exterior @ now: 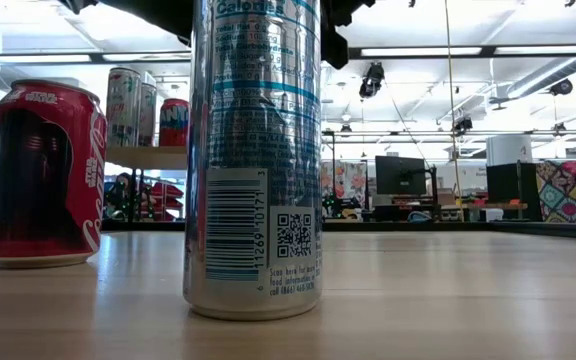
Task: Place canned beverage on shelf
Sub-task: Put the red soda can on the shelf aligned with the other red soda cans
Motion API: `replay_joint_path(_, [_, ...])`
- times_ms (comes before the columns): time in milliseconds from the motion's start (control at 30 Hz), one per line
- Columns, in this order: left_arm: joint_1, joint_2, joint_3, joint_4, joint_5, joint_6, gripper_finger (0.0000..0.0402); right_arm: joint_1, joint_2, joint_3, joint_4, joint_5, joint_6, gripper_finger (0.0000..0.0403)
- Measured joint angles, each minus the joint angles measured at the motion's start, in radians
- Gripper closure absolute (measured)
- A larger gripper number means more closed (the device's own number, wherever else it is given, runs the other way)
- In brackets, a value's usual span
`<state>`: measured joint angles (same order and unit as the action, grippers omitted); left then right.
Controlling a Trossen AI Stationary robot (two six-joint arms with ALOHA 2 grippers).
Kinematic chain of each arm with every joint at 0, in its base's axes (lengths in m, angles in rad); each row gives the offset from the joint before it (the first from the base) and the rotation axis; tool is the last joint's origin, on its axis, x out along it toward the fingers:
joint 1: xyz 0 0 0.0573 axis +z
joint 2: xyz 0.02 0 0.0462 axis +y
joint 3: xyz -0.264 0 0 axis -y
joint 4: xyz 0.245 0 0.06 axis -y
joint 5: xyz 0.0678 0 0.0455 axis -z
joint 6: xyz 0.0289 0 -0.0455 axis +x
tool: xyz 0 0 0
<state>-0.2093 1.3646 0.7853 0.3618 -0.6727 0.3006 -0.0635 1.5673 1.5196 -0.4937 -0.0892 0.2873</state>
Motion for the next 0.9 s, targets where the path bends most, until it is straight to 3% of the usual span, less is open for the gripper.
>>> replay_joint_path(200, [-0.004, -0.009, -0.011, -0.024, 0.015, -0.034, 0.0113, 0.000, -0.015, 0.005, 0.019, -0.008, -0.040, 0.0050])
replay_joint_path(567, [-0.041, -0.089, -0.025, 0.016, 0.006, -0.038, 0.0113, 0.000, -0.099, 0.005, 0.020, 0.013, -0.162, 0.0047])
replay_joint_path(733, [-0.085, -0.177, -0.119, 0.158, 0.020, 0.013, 0.0113, 0.001, -0.138, 0.001, 0.040, 0.014, -0.236, 0.0046])
replay_joint_path(900, [-0.124, -0.298, -0.247, 0.335, 0.146, 0.055, 0.0113, 0.010, -0.149, -0.020, 0.107, 0.009, -0.358, 0.0046])
